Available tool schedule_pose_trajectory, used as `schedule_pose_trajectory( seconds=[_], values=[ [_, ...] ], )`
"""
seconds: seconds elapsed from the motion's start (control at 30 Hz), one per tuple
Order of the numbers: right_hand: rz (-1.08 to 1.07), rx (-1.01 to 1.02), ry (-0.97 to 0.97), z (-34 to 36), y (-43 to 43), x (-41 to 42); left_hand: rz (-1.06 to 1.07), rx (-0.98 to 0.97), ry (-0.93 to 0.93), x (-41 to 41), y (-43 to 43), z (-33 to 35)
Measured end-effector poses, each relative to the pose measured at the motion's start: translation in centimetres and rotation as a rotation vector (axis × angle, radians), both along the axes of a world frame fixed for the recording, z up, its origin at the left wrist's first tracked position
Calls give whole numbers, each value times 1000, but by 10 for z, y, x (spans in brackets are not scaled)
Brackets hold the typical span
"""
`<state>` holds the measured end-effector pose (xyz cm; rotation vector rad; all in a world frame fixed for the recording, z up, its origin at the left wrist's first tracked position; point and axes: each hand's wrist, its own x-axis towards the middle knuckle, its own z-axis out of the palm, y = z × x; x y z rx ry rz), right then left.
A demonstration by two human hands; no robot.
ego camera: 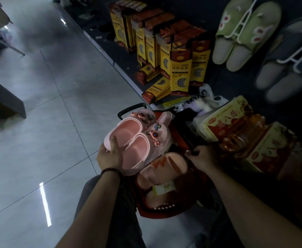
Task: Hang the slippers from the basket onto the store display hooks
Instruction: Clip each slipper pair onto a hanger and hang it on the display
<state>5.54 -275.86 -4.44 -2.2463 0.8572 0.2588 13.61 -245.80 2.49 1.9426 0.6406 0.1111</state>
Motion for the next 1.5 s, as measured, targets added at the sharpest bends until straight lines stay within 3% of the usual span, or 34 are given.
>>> schedule_pose_trajectory(
  seconds=[0.07, 0.33, 0.5, 0.77, 0.87, 1.07, 1.2, 1.33, 1.43, 1.5],
  values=[
    [25, -23, -69, -13, 5, -3, -24, 2, 31, -2, -6, 0],
    [-29, 32, -44, -13, 5, 1, -147, 69, 108, -6, -22, 4],
    [-50, -66, -324, 40, 15, 4, -130, 57, 139, -5, -26, 3],
    [-496, -80, -779, 81, -19, 1, -51, 38, 135, -6, -31, 3],
    [-581, 53, -870, 91, -17, 4, -44, 28, 137, -7, -33, 3],
    [-444, 464, -683, 85, 31, 14, -98, 31, 145, -8, -39, 1],
    [-255, 335, -527, 67, 58, 22, -153, -46, 168, -8, -37, -8],
    [-237, 249, -443, 62, 61, 29, -171, -185, 140, -8, -39, -6],
    [-256, 204, -410, 58, 61, 34, -250, -51, 132, -8, -40, -5],
    [-298, 186, -397, 56, 62, 34, -262, -68, 104, -7, -38, -10]
  ],
)
